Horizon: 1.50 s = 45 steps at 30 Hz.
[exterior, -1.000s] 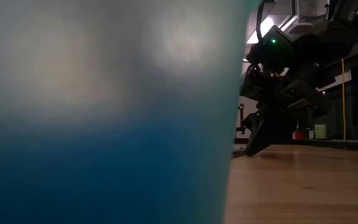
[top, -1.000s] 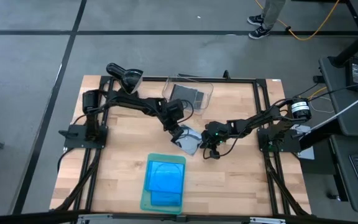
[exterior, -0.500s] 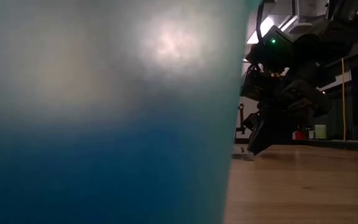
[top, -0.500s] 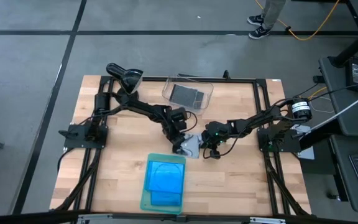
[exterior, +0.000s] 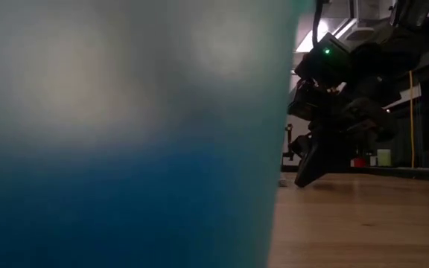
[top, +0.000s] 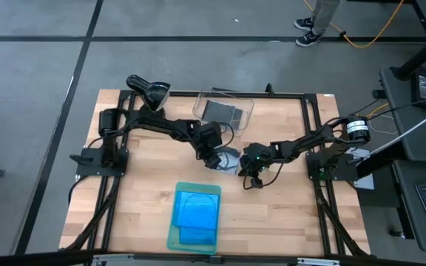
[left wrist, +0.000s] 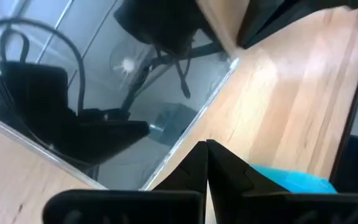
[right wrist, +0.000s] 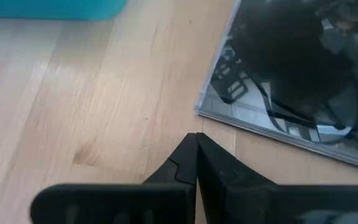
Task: Pick & place jewel cases by type
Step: Put the black cd case into the transparent bin
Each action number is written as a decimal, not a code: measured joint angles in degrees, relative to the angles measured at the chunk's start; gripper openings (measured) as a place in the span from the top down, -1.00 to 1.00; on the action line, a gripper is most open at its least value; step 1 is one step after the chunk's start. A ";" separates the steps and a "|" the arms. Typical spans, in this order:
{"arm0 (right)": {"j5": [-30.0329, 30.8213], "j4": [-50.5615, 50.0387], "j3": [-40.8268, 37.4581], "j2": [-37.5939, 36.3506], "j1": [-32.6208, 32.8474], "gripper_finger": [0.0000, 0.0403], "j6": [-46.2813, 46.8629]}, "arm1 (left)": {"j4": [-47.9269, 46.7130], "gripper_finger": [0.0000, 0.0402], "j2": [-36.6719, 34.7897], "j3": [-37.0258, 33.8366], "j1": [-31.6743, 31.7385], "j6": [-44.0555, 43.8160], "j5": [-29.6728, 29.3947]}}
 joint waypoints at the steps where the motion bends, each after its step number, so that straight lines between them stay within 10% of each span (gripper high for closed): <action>1: -0.44 0.15 0.01 0.00 -0.05 0.95 -0.79 | 0.06 0.99 -0.41 0.00 -0.10 0.04 0.00; 22: 3.82 -20.24 8.82 -10.07 -4.81 0.95 -26.77 | 0.13 0.99 -1.71 0.15 -2.38 -0.02 -1.48; 36: 0.41 -13.70 8.90 -8.71 -22.74 0.58 -30.75 | -0.64 0.99 -1.75 0.22 -3.47 -3.28 -1.80; 45: -2.26 -14.48 8.89 -4.06 -21.91 0.51 -30.63 | -0.58 0.98 -2.51 0.24 -3.49 -5.27 -2.59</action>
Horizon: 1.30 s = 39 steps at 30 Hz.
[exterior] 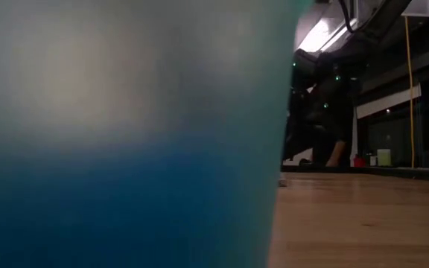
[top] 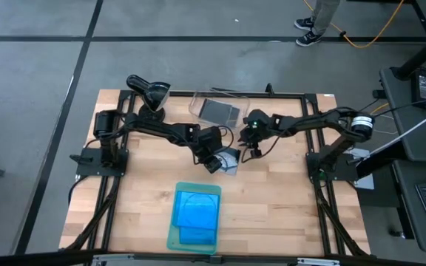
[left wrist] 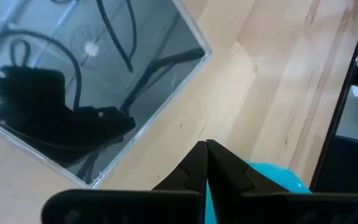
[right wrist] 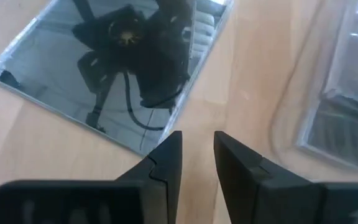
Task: Pick & place jewel cases by type
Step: Put the black cd case into the transparent bin
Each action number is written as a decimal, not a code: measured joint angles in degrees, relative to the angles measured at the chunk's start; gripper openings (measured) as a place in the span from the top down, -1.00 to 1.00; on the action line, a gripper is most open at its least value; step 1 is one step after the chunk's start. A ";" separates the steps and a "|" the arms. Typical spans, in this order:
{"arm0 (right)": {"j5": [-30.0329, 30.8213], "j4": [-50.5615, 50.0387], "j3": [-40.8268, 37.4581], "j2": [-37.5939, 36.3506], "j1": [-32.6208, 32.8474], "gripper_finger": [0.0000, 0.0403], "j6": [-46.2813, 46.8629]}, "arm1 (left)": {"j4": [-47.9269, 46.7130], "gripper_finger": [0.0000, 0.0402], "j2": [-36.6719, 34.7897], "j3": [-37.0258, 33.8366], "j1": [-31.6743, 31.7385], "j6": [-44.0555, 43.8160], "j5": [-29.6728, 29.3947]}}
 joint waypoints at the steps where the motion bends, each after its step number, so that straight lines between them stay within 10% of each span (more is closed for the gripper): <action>1: 0.02 0.25 0.03 0.62 -0.02 0.51 0.24 | 0.03 0.99 -0.37 0.02 -0.02 0.02 -0.74; 21: -5.05 -4.77 0.23 3.71 10.16 0.51 14.07 | -3.12 0.99 -9.38 0.04 0.11 3.70 -12.59; 39: -8.90 0.63 9.53 6.87 12.94 0.51 1.56 | -11.00 0.98 -9.32 0.04 -1.60 2.07 -13.37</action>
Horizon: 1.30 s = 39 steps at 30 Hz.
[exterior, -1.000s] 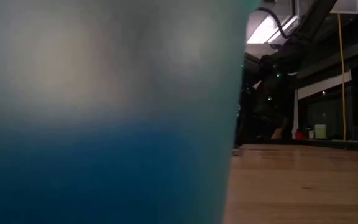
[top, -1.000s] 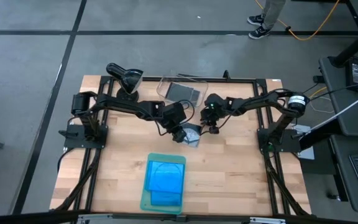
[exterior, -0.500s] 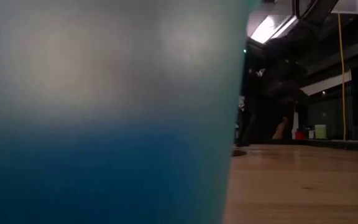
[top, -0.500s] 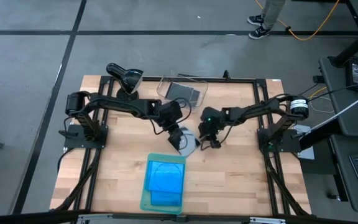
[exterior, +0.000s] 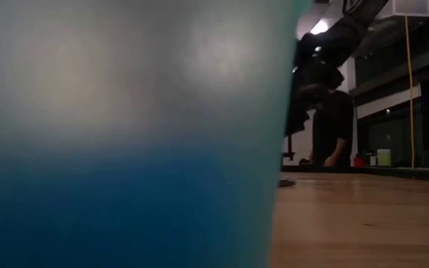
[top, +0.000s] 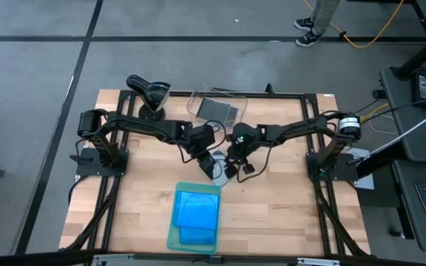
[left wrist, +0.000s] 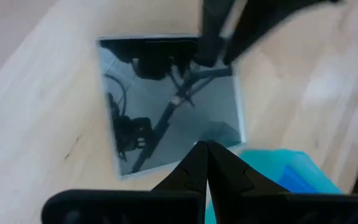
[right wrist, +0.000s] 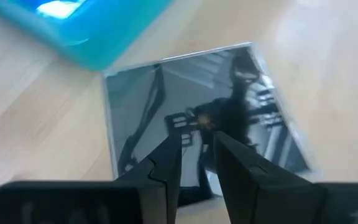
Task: Pick & place jewel cases by type
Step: Put the black cd case into the transparent bin
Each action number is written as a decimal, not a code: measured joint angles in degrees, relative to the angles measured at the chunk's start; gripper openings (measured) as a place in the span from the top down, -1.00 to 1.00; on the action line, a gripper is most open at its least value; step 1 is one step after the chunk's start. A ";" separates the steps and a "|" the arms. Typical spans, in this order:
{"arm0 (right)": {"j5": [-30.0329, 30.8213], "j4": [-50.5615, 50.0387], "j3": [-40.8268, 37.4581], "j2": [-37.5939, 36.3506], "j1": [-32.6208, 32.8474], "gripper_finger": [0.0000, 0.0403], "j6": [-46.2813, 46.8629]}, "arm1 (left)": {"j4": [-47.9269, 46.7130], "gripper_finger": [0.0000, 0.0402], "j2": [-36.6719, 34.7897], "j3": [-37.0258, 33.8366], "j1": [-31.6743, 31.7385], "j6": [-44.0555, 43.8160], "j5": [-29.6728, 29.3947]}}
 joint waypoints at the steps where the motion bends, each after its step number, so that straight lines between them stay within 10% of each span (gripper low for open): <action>1: -0.80 -0.40 0.89 1.25 -0.03 0.51 -0.89 | -0.40 0.99 0.00 0.00 0.00 -1.08 -0.72; 16: -5.04 -12.47 23.41 18.29 -0.94 0.51 -8.34 | -1.93 0.99 0.02 -0.02 -2.72 -6.44 -5.28; 39: -1.76 -27.05 24.00 20.00 -9.41 0.77 6.77 | -1.90 0.99 0.04 -0.02 -4.36 -6.37 -8.77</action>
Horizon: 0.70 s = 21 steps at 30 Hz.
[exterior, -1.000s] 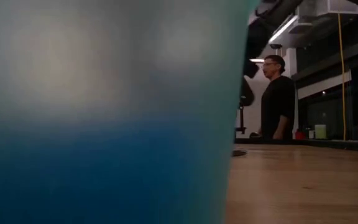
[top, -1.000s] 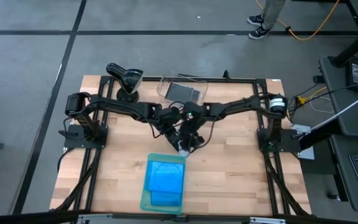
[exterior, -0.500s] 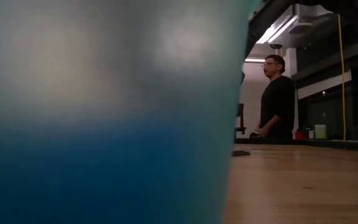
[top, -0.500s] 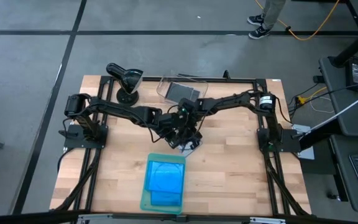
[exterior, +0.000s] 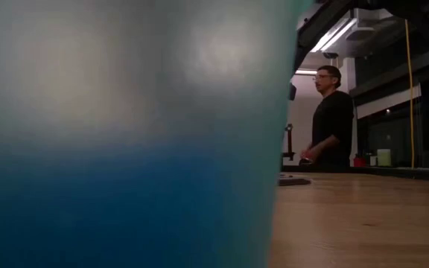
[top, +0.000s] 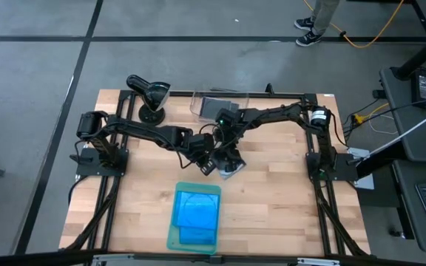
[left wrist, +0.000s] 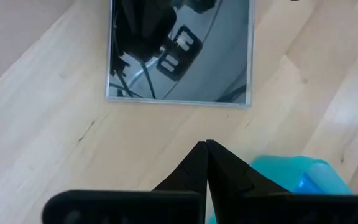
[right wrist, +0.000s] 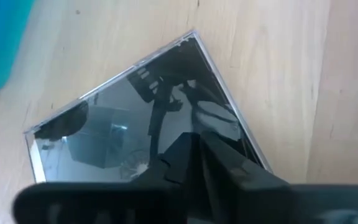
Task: Pick & place jewel cases by type
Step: Put the black cd case into the transparent bin
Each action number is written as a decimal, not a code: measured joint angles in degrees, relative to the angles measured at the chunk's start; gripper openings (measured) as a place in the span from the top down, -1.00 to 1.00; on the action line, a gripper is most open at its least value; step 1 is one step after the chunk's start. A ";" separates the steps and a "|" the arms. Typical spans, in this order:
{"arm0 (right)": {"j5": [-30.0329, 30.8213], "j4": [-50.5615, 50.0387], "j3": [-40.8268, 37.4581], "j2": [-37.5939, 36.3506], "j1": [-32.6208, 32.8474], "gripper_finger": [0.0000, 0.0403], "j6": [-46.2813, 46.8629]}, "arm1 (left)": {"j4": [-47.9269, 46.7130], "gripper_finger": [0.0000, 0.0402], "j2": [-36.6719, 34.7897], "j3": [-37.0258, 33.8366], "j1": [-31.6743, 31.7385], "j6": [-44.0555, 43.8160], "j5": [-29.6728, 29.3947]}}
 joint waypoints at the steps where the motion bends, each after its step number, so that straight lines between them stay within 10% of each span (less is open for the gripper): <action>1: 0.03 0.00 -0.01 -0.43 0.07 0.81 -0.08 | 0.01 0.99 0.00 0.00 -0.01 0.11 -0.26; 12: 13.36 0.35 -0.38 -10.33 5.86 0.94 -4.64 | 0.19 0.99 0.00 -0.02 0.38 2.97 -0.83; 21: 20.26 -21.88 -1.62 -15.41 4.26 0.97 -3.37 | 0.18 0.99 0.00 -0.02 0.43 6.35 -0.78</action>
